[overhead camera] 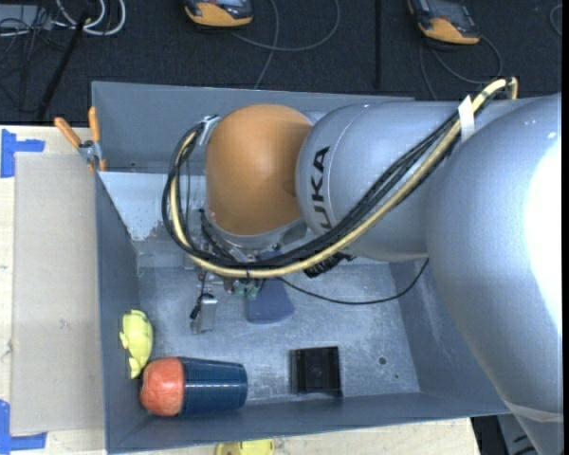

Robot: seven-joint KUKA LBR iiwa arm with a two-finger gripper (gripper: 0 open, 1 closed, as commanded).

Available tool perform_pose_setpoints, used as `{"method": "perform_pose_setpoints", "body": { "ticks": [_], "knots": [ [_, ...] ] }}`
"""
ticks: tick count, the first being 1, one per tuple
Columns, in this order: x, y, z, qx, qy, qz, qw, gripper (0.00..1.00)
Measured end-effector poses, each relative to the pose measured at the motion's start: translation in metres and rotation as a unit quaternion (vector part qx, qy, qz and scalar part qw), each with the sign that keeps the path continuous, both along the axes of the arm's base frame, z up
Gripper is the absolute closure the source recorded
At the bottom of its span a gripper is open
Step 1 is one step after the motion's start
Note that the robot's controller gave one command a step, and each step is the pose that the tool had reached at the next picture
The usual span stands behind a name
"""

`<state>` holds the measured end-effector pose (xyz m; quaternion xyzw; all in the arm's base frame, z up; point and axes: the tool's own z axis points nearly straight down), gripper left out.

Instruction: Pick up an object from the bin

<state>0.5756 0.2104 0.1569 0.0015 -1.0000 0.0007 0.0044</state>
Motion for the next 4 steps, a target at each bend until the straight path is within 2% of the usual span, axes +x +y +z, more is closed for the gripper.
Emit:
{"method": "perform_pose_setpoints", "body": {
  "ticks": [1,2,3,4],
  "knots": [
    [0.002,-0.001,0.005,0.001,-0.0037,-0.002,1.0000,0.00],
    [-0.031,-0.021,-0.034,0.002,-0.0073,0.024,0.9997,0.00],
    [-0.027,-0.038,-0.072,0.003,-0.0136,0.040,0.9991,0.00],
    [-0.025,-0.047,-0.086,0.003,-0.0158,0.038,0.9992,0.00]
  ]
}}
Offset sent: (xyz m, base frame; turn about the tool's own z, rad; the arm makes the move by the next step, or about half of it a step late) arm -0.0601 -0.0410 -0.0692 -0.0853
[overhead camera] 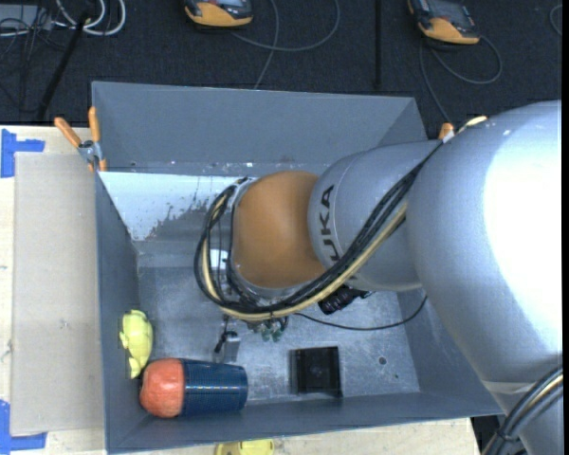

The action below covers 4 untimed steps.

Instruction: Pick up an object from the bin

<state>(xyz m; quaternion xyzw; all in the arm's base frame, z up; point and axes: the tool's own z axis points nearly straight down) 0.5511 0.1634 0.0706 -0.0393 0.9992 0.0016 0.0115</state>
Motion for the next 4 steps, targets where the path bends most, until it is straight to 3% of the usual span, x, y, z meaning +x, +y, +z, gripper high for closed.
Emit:
{"method": "perform_pose_setpoints", "body": {
  "ticks": [1,2,3,4],
  "knots": [
    [-0.038,0.012,0.010,-0.005,0.0011,0.051,0.9987,0.00],
    [-0.042,0.018,0.054,-0.004,0.0081,0.113,0.9935,0.00],
    [-0.053,0.002,0.075,-0.002,0.0013,0.136,0.9907,0.00],
    [-0.042,-0.036,0.043,-0.003,0.0110,0.112,0.9936,0.00]
  ]
}}
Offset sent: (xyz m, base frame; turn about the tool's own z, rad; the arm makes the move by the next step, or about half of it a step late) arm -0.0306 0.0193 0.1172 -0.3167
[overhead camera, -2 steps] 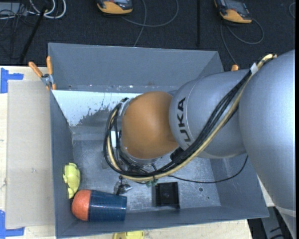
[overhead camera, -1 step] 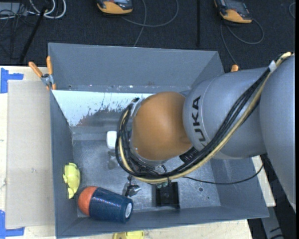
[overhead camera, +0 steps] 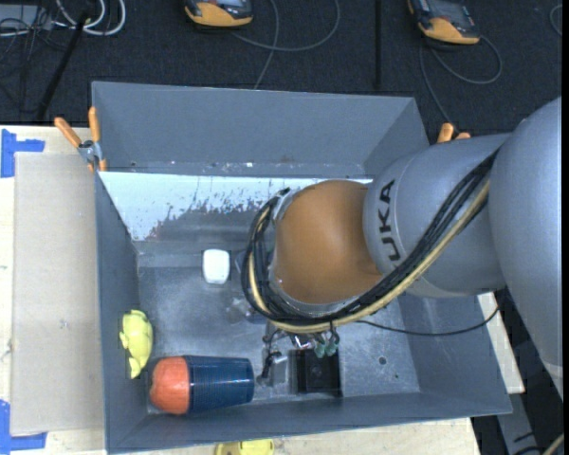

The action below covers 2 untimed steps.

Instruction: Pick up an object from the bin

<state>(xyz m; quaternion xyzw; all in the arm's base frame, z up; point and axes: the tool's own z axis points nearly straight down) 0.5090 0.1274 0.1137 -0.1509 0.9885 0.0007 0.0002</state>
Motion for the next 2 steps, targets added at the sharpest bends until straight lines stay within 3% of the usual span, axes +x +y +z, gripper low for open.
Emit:
{"method": "perform_pose_setpoints", "body": {
  "ticks": [1,2],
  "knots": [
    [0.024,-0.036,-0.017,-0.001,-0.0005,-0.018,0.9998,0.00],
    [-0.004,-0.011,-0.034,-0.002,-0.0006,-0.023,0.9997,0.00]
  ]
}}
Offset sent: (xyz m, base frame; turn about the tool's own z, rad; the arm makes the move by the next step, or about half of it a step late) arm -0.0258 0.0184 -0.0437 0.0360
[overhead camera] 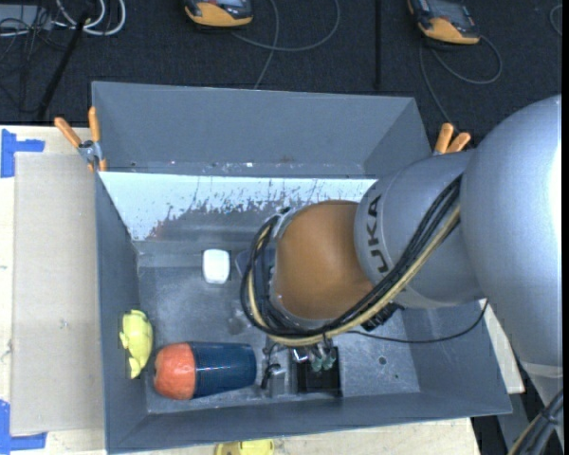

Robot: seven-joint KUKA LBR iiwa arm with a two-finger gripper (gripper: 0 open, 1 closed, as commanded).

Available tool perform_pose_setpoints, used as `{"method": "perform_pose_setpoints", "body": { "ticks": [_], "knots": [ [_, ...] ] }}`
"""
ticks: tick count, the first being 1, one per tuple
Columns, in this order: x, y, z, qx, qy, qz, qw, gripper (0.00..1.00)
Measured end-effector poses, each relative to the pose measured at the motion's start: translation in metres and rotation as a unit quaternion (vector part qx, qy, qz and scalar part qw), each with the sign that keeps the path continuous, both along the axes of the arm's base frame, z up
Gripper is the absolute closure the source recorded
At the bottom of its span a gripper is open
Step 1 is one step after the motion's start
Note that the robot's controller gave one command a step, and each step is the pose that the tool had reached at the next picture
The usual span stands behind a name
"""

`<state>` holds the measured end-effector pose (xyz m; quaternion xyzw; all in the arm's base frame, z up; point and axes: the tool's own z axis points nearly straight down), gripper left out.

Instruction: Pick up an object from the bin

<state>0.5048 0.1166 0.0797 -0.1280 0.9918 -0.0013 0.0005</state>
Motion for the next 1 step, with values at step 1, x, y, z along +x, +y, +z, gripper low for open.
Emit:
{"method": "perform_pose_setpoints", "body": {
  "ticks": [1],
  "knots": [
    [-0.0267,0.0553,-0.0089,0.003,-0.0024,0.051,0.9987,1.00]
  ]
}}
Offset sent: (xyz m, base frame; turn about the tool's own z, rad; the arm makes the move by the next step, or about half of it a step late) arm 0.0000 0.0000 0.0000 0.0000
